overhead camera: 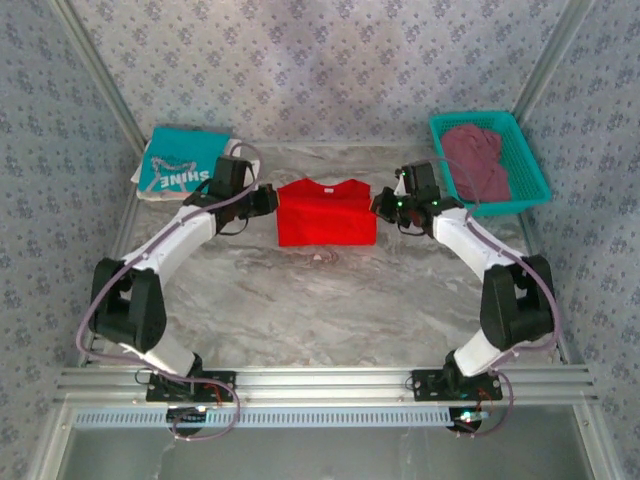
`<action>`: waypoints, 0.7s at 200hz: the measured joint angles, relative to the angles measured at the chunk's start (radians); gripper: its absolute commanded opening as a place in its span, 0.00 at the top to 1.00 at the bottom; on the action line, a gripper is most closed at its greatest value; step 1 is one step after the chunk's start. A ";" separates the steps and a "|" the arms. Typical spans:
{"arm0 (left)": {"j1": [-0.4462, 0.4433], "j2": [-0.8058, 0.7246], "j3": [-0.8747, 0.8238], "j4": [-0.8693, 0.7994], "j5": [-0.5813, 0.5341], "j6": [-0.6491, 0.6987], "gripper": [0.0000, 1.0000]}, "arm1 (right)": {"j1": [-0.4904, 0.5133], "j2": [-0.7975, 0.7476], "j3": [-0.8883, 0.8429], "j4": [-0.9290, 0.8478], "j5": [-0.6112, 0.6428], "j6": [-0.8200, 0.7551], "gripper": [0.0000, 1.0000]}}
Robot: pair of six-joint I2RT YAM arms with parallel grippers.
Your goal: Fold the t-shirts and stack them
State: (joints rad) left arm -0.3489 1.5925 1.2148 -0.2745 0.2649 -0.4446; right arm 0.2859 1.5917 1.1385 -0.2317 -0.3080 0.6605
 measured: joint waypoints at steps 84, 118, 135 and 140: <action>0.022 0.080 0.114 0.008 0.004 0.007 1.00 | -0.018 0.080 0.142 0.010 -0.023 -0.004 1.00; 0.024 0.080 0.133 0.010 0.000 0.007 1.00 | -0.018 0.080 0.155 0.010 -0.022 -0.004 1.00; 0.028 0.080 0.133 0.009 0.000 0.007 1.00 | -0.018 0.085 0.174 0.006 -0.022 -0.004 1.00; 0.031 0.082 0.135 0.008 0.000 0.007 1.00 | -0.018 0.089 0.183 0.003 -0.022 -0.004 1.00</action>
State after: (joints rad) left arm -0.3183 1.6741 1.3499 -0.2661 0.2653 -0.4377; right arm 0.2676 1.6810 1.3212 -0.2283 -0.3302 0.6567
